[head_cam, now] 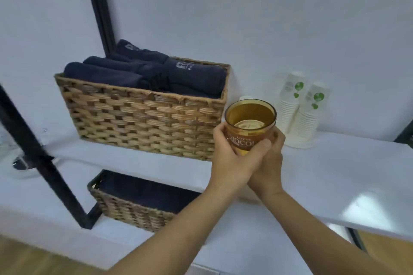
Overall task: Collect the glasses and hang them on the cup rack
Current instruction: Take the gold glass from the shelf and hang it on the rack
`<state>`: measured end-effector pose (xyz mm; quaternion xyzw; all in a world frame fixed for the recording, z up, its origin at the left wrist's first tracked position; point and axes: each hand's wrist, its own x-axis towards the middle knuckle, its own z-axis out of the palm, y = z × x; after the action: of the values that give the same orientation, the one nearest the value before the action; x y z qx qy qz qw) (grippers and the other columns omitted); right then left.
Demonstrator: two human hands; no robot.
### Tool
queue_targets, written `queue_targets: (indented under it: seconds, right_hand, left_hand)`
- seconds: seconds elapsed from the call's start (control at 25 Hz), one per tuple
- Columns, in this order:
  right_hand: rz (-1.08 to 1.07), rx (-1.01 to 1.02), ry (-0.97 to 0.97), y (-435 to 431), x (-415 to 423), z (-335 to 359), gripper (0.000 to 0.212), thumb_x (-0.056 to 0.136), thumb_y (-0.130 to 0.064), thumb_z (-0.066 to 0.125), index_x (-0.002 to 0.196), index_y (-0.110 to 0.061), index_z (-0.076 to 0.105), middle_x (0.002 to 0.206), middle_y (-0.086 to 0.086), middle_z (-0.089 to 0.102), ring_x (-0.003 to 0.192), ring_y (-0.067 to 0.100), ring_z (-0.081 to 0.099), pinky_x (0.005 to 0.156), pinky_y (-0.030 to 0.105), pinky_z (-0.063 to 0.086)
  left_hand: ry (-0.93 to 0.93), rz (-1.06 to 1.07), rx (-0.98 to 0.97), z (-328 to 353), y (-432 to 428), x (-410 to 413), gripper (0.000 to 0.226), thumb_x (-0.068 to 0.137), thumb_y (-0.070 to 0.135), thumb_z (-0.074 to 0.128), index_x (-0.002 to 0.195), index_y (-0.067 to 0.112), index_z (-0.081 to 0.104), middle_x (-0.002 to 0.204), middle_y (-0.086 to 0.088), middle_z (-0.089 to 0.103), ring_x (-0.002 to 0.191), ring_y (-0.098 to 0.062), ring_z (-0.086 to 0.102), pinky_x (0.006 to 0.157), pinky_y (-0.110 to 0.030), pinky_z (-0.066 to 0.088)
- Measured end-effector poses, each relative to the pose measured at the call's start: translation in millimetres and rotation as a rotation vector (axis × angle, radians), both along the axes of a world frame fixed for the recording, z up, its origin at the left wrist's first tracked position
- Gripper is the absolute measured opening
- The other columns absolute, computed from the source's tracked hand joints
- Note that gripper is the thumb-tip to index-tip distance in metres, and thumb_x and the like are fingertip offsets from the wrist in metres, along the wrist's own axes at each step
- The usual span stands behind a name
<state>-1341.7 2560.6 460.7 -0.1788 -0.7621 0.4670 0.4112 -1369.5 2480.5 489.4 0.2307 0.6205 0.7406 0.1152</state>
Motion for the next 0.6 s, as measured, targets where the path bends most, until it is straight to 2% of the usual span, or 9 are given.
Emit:
queue_targets:
  seconds: [0.08,0.16,0.24,0.28,0.36,0.4,0.52,0.56,0.6]
  right_hand:
    - [0.120,-0.045,0.103,-47.3,13.1,7.2,0.101,0.057,-0.080,0.067,0.130,-0.018,0.036,0.119,-0.012,0.054,0.106,-0.011,0.055,0.081,0.012,0.048]
    - [0.217,-0.026,0.167,-95.1,22.1,5.7,0.103,0.058,-0.090,0.052,0.131,-0.020,0.037,0.122,-0.022,0.048,0.110,-0.010,0.052,0.085,0.014,0.048]
    - [0.364,-0.019,0.162,-146.6,29.1,-1.8,0.090,0.067,-0.078,0.063,0.129,-0.018,0.037,0.120,-0.029,0.044,0.109,-0.013,0.050,0.083,0.007,0.044]
    - [0.437,-0.016,0.132,-169.7,31.2,-5.2,0.084,0.069,-0.062,0.074,0.129,-0.018,0.037,0.119,-0.031,0.043,0.108,-0.016,0.049,0.081,0.003,0.042]
    - [0.583,0.015,0.054,-211.2,27.8,-8.6,0.082,0.067,-0.040,0.086,0.128,-0.030,0.032,0.116,-0.037,0.044,0.105,-0.018,0.049,0.078,0.001,0.042]
    - [0.653,0.033,0.013,-231.2,24.4,-9.8,0.085,0.065,-0.038,0.087,0.127,-0.038,0.029,0.115,-0.037,0.045,0.105,-0.018,0.050,0.077,0.002,0.043]
    - [0.807,0.067,-0.044,-287.9,11.5,-11.9,0.088,0.064,-0.037,0.089,0.121,-0.060,0.026,0.120,-0.030,0.048,0.109,-0.012,0.052,0.084,0.010,0.048]
    - [0.835,0.069,-0.047,-308.6,4.9,-15.7,0.087,0.064,-0.036,0.089,0.123,-0.058,0.029,0.122,-0.025,0.051,0.112,-0.007,0.054,0.089,0.018,0.051]
    - [0.847,0.074,-0.056,-328.8,-3.3,-20.7,0.085,0.065,-0.036,0.088,0.128,-0.049,0.033,0.126,-0.016,0.054,0.115,0.000,0.056,0.091,0.028,0.053]
  left_hand:
    - [0.003,0.156,0.052,8.1,-38.8,28.7,0.076,0.064,0.031,0.086,0.126,0.032,0.042,0.117,0.012,0.062,0.104,0.001,0.062,0.085,-0.017,0.051]
    - [0.008,0.315,0.087,11.1,-80.7,48.9,0.076,0.065,0.030,0.086,0.126,0.032,0.042,0.117,0.013,0.062,0.103,0.001,0.062,0.082,-0.015,0.051]
    - [-0.018,0.436,0.077,9.1,-131.1,60.3,0.077,0.063,0.033,0.087,0.126,0.033,0.042,0.118,0.013,0.061,0.104,0.001,0.062,0.086,-0.020,0.053]
    - [-0.044,0.489,0.071,9.0,-158.6,64.8,0.077,0.062,0.034,0.088,0.125,0.034,0.043,0.118,0.014,0.061,0.104,0.001,0.061,0.087,-0.023,0.054]
    - [-0.064,0.583,0.047,5.9,-212.6,67.6,0.079,0.059,0.040,0.087,0.125,0.034,0.043,0.119,0.012,0.061,0.108,-0.005,0.062,0.086,-0.025,0.056]
    - [-0.061,0.614,0.034,3.9,-238.4,67.8,0.080,0.058,0.043,0.085,0.125,0.033,0.043,0.120,0.010,0.061,0.109,-0.008,0.062,0.085,-0.026,0.056]
    - [-0.069,0.673,0.051,-2.6,-304.9,57.4,0.076,0.059,0.047,0.082,0.124,0.030,0.048,0.118,0.004,0.066,0.107,-0.012,0.066,0.086,-0.030,0.058]
    - [-0.091,0.695,0.067,-5.6,-328.8,49.5,0.072,0.060,0.046,0.082,0.122,0.028,0.051,0.116,0.001,0.068,0.105,-0.014,0.068,0.088,-0.035,0.058]
    - [-0.109,0.717,0.082,-8.2,-352.3,39.2,0.066,0.063,0.043,0.082,0.120,0.026,0.053,0.114,-0.001,0.070,0.103,-0.016,0.069,0.090,-0.040,0.057]
